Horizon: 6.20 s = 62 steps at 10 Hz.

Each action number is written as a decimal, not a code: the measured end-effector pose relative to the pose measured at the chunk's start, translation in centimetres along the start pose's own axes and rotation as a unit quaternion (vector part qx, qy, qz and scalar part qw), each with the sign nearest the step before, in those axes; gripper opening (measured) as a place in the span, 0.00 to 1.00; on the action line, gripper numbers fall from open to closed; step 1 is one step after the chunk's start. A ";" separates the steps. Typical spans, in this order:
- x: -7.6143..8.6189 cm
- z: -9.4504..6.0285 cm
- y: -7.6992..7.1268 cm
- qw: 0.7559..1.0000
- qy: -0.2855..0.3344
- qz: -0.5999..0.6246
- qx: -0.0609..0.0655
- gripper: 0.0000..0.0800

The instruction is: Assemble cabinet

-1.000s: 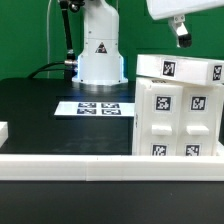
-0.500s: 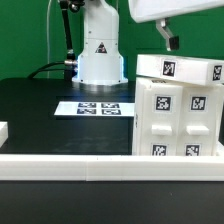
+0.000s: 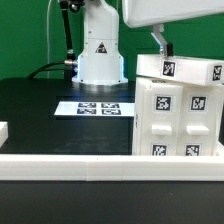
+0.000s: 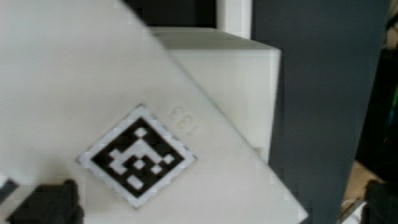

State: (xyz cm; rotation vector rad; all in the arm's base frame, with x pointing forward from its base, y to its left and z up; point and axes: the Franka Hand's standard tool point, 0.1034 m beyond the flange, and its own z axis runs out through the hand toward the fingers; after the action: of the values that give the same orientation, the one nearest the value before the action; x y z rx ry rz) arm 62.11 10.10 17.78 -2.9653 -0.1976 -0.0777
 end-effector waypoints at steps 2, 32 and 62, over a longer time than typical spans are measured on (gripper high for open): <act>0.0 0.2 0.2 0.998 0.012 -0.069 -0.006 1.00; -1.2 1.7 1.8 0.996 0.016 -0.079 -0.022 0.84; -0.4 1.8 2.0 0.395 0.029 0.913 0.093 0.70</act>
Offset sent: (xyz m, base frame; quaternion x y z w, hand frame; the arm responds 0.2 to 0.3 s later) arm -0.0086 0.0026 -0.0050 -0.0090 0.0211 -0.2675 0.9633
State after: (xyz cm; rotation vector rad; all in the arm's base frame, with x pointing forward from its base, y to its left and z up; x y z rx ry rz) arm 62.09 8.40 15.66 -1.2776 2.5310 0.1275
